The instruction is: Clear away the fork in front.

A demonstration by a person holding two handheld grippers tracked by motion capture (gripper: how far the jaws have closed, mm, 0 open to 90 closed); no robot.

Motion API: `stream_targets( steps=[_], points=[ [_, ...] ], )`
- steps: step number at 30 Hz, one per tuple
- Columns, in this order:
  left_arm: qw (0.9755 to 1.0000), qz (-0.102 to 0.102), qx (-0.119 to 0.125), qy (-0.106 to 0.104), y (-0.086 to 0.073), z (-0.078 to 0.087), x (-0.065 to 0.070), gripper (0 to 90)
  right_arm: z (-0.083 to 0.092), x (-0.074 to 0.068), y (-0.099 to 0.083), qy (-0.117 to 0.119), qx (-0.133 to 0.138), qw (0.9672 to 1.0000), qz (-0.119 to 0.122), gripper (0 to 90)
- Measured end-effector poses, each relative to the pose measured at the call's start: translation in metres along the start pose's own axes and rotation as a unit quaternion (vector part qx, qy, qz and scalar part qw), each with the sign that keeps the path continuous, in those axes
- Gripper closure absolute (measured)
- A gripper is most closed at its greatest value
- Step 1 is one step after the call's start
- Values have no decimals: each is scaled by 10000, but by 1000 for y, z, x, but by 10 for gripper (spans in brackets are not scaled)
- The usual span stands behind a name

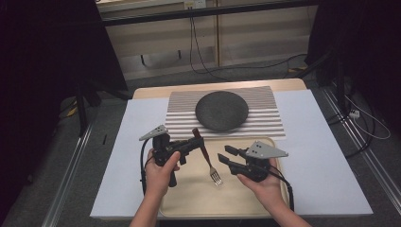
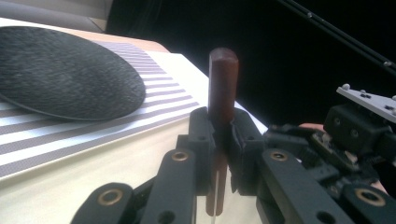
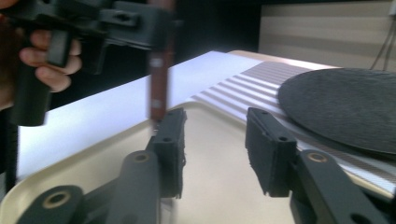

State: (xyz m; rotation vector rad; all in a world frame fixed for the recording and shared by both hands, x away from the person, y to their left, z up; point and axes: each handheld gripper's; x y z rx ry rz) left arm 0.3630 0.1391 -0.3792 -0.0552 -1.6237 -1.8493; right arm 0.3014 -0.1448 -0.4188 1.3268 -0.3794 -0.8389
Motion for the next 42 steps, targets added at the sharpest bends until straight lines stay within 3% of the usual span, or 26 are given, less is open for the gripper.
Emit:
stream_targets(
  steps=[9, 14, 30, 35, 38, 40, 42],
  points=[
    [9999, -4, -122, 94, 5, 22, -7, 807, 12, 16, 1, -217, 71, 9997, 25, 435],
    [9993, 8, -337, 146, 5, 35, -13, 807, 18, 23, 1, -303, 94, 9995, 83, 376],
    [9961, 24, -807, 354, 2, 63, -25, 807, 39, 35, -1, -531, 124, 9985, 37, 289],
    [9963, 106, -768, 380, -1, 66, -31, 806, 50, 40, -2, -594, 72, 9982, 71, 281],
    [9954, -134, -694, 655, -5, 60, -32, 787, 55, 43, -5, -632, 48, 9980, 21, 278],
    [9963, -68, -560, 651, -9, 56, -36, 783, 58, 46, -8, -657, 96, 9978, -41, 276],
    [9951, -134, -608, 766, -12, 52, -38, 774, 60, 48, -9, -683, 115, 9976, -80, 274]
  ],
)
Point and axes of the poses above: each handheld gripper's, and its own axes: z roughly backward along the jaws, y roughly out of its top, x roughly to its right, and after that the axes turned 4 degrees about -z, right-handed
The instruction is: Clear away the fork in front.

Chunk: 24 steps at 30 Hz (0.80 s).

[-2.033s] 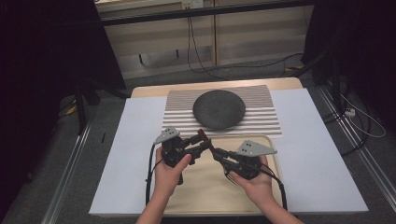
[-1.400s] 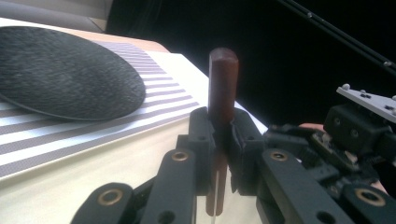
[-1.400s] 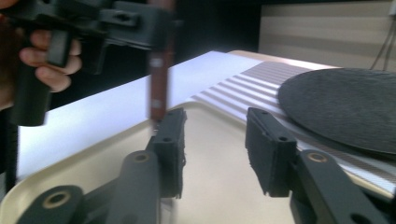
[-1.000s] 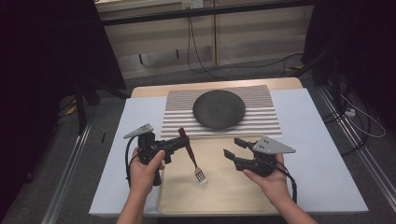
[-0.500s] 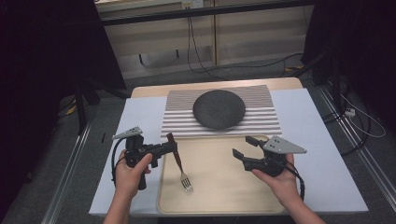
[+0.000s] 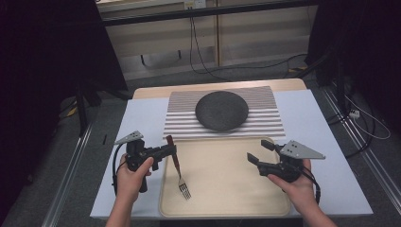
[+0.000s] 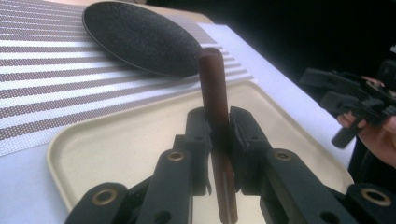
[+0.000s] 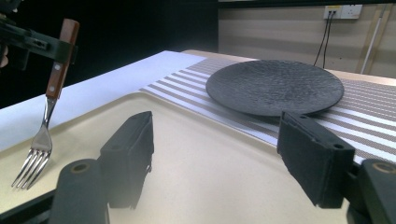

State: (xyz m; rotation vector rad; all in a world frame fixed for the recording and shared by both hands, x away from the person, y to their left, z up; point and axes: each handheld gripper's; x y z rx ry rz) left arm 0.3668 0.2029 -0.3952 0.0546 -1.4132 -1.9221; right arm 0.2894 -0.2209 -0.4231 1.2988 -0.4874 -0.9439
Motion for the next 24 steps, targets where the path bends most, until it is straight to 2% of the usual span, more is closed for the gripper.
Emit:
stream_targets(
  steps=[2, 8, 11, 24],
  points=[
    [9999, -102, -85, 67, -3, -5, -1, 760, 1, 1, 0, -2, 39, 10000, 3, 272],
    [9995, -153, -235, 158, -11, -20, -6, 727, 6, 7, 1, -51, 141, 9998, -107, 264],
    [9988, -223, -336, 285, -14, -24, -10, 707, 9, 10, 1, -77, 165, 9997, -174, 264],
    [9975, -182, -575, 372, -24, -31, -17, 669, 13, 14, 0, -135, 175, 9997, -137, 261]
  ],
)
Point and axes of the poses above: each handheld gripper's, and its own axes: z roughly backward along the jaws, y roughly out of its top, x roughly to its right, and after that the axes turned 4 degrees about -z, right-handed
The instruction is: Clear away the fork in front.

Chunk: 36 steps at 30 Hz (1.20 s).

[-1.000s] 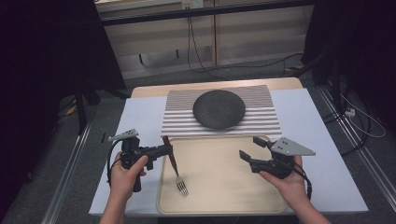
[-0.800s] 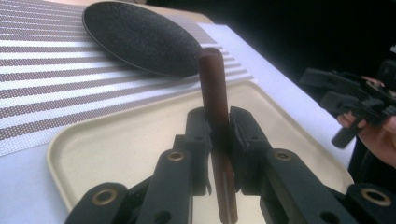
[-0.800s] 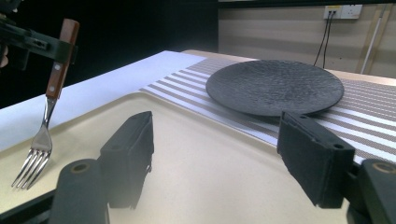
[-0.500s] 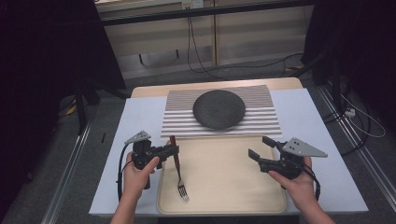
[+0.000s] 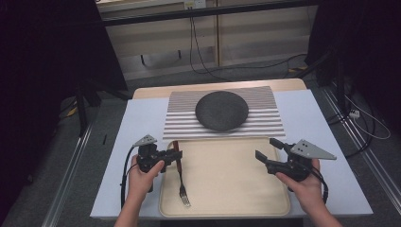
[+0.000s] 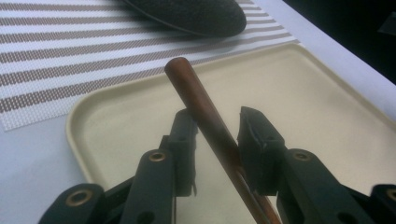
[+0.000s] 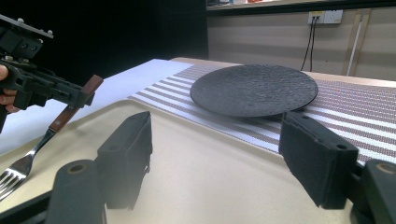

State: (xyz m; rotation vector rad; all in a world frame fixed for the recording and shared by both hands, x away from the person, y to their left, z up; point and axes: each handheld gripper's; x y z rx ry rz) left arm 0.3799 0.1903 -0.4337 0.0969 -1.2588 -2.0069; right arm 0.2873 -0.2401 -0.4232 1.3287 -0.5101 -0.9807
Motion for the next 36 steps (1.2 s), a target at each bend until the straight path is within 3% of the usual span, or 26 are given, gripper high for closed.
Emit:
stream_targets(
  steps=[36],
  points=[
    [9985, -132, -411, 344, -13, -13, -14, 567, -4, 1, -1, 32, -40, 10000, -34, 261]
  ],
)
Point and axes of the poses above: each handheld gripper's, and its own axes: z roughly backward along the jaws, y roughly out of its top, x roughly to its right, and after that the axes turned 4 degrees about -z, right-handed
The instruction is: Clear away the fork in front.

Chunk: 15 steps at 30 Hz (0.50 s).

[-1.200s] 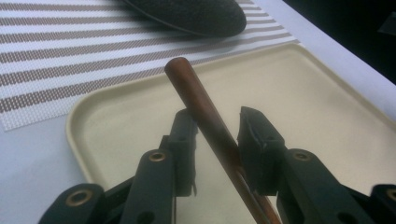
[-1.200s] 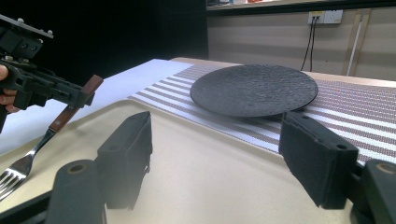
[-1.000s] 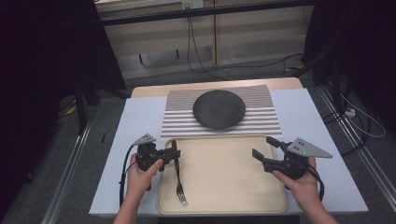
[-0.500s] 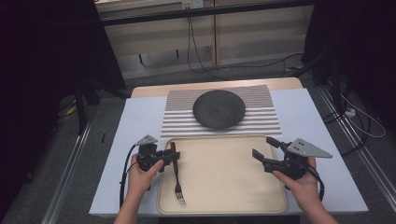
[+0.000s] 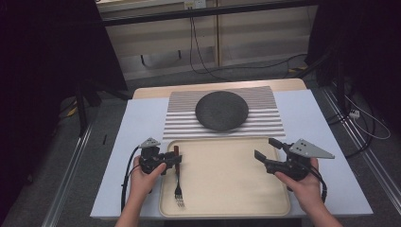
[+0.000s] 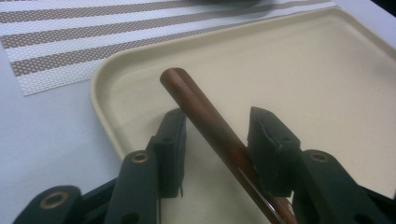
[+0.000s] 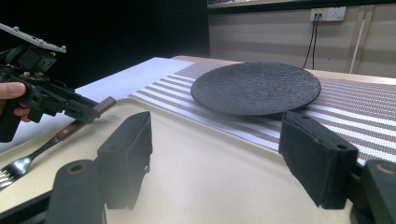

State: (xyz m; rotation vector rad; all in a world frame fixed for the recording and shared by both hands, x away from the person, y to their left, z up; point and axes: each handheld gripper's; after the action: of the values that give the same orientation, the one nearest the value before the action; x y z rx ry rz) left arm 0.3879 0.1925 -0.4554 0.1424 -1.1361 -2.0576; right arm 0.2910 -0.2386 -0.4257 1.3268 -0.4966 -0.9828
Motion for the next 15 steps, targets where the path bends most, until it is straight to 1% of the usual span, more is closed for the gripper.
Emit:
stream_targets(
  steps=[3, 12, 14, 15],
  points=[
    [10000, 36, 23, -12, 0, 0, -1, 567, -1, 1, -1, -15, -9, 10000, -20, 261],
    [10000, 22, 58, 39, -1, -1, -1, 554, 1, 4, -2, -57, -22, 10000, -35, 261],
    [10000, 15, 63, 53, 0, 1, -1, 543, 3, 5, -2, -75, -23, 10000, -31, 260],
    [9999, 38, 108, 38, 1, 2, 0, 532, 4, 5, -2, -75, -15, 10000, -22, 260]
  ],
)
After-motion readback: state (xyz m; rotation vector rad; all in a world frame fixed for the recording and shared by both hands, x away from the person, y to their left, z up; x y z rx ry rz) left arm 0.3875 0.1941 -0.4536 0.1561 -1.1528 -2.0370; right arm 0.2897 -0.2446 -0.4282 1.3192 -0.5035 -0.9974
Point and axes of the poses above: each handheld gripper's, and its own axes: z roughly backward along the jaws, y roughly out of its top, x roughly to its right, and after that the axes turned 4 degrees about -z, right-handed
